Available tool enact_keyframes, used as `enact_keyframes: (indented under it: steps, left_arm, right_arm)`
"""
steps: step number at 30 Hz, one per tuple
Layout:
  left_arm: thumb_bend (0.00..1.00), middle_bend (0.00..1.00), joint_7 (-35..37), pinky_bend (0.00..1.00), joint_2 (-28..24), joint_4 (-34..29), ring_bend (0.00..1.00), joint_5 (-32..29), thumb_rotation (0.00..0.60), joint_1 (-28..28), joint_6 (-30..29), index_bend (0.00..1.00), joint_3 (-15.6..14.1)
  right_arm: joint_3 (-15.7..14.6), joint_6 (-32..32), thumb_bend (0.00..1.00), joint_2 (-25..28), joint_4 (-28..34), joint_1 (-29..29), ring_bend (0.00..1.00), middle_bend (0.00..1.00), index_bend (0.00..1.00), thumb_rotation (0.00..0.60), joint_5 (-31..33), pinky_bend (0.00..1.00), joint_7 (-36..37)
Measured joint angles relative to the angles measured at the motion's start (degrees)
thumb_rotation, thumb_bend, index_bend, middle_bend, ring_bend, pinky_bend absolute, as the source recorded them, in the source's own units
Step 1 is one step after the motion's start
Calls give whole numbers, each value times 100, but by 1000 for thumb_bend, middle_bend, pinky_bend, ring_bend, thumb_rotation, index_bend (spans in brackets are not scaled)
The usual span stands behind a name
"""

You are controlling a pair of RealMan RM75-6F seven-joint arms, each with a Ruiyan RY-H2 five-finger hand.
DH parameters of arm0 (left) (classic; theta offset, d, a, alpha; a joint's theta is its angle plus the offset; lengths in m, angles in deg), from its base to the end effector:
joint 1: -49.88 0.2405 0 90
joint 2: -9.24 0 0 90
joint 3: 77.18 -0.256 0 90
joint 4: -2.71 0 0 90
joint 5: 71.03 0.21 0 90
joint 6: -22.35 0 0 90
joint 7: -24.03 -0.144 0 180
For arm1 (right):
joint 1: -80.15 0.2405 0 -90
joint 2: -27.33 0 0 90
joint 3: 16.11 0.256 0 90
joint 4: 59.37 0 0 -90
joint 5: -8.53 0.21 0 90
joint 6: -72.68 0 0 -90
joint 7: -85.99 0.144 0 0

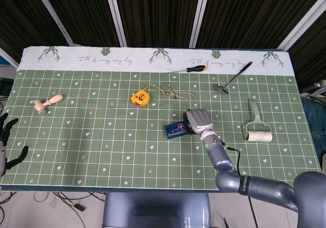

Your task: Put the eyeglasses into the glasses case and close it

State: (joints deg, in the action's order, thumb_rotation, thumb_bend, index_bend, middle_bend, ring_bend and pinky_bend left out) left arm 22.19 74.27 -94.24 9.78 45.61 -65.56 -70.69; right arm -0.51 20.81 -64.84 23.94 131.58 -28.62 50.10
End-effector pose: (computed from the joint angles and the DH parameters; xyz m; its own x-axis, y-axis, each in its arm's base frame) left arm -0.3000 0.1885 0.1668 0.3266 -0.0962 0.9403 0.9442 0.0775 -0.3201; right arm -0.1193 -0.3787 -0.0311 0.4444 -0.3560 0.8221 -0.8946 -0.2253 0.3860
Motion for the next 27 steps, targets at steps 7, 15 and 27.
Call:
enact_keyframes:
  steps: [7,15,27]
  left_arm:
    - [312,0,14,0,-6,-3,0,3,600,2,-2,138,1]
    - [312,0,6,0,-7,-7,0,7,600,1,-4,138,1]
    - [312,0,-52,0,10,5,0,2,600,-8,4,138,2]
  right_arm:
    - [-54,-21,539,-93,-133,112,440,379,722,600,65,504,-30]
    - [-91,-92,484,-193,-277,225,434,376,598,600,109,504,-67]
    - [-93,-216,220,-222,-198,294,430,367,135,600,110,503,-57]
